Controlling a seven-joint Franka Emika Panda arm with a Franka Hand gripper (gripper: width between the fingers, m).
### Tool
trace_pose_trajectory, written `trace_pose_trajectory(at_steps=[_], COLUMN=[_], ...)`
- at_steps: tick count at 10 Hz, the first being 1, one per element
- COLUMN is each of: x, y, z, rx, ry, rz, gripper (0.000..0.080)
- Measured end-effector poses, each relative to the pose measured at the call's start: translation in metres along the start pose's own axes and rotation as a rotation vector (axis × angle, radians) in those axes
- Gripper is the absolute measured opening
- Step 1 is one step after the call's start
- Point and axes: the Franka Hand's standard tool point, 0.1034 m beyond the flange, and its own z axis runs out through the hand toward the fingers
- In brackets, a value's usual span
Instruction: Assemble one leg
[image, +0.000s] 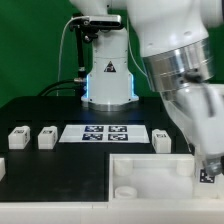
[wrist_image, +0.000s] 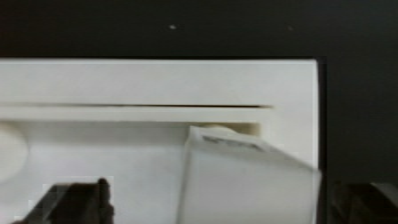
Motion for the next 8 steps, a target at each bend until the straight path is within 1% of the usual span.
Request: trace_pose_trajectory(at_steps=[1,3,4,5,7,8], x=[-0.0052,-0.0046,-0.0051,-0.0074,-0.0061,-0.0060], y=[-0.0018,-0.0017,-0.0010,-0.0028,-0.0063,-0.0067], z=[-0.0015,-0.0007,-0.0007,-0.0018,-0.0033,-0.0024], rx=[-0.022,-0.025,-0.041,-0.068,-0.088,-0.092], ry=[0.025,0.026,0.035,0.066,0.078,0.080], rz=[-0.174,-0.367,-0.521,-0.695,-0.981,-1.089], gripper=[0.0640,0.0647,0.0647,0.0649,0.0649,0.0649])
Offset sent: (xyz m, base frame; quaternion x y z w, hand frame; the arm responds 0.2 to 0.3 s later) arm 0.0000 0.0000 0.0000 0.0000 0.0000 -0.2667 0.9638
